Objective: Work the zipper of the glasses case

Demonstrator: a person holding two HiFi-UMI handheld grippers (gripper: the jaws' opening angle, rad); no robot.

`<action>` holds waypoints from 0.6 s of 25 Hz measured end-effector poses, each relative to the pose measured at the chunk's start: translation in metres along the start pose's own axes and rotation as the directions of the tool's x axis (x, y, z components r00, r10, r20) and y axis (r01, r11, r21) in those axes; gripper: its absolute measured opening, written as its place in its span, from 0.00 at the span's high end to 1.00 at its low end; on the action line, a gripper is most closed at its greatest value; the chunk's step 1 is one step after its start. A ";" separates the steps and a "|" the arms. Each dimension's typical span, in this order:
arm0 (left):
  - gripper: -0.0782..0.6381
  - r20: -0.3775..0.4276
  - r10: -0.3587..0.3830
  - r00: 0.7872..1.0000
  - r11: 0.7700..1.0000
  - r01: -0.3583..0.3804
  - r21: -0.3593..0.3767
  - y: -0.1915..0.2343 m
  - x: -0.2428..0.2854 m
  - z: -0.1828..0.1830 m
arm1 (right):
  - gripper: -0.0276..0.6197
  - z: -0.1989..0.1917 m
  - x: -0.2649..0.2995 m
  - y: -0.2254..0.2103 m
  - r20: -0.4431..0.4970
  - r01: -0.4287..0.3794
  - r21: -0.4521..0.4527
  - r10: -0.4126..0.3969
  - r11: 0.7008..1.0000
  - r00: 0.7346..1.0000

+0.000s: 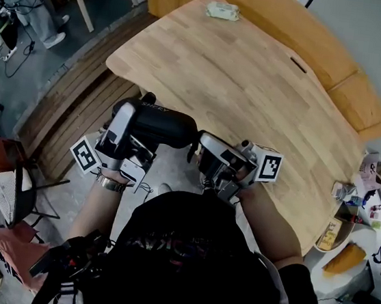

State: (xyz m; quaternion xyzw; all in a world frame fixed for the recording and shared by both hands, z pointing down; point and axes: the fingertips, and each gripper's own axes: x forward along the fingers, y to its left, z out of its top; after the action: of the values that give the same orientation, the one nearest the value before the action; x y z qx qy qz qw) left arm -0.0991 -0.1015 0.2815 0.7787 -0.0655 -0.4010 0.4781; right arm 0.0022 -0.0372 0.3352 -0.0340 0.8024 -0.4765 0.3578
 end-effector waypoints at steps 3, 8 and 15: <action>0.40 -0.023 0.022 0.999 0.998 -0.021 0.056 0.001 0.001 -0.005 | 0.92 0.005 -0.003 -0.001 0.032 -0.002 0.002 0.002 1.000 0.999; 0.40 -0.037 0.056 0.998 0.991 -0.051 0.122 0.001 -0.001 -0.008 | 0.93 0.008 -0.007 -0.009 0.050 0.073 -0.058 -0.071 0.996 0.996; 0.41 -0.114 0.172 0.979 0.897 -0.108 0.429 0.003 0.001 -0.014 | 0.93 0.008 -0.012 -0.026 0.018 0.274 -0.271 -0.280 0.923 0.960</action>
State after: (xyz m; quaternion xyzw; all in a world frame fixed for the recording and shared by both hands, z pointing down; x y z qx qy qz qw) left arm -0.0876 -0.0939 0.2865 0.8843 -0.1703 -0.2828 0.3303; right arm 0.0083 -0.0529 0.3596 -0.1907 0.8507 -0.4082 0.2706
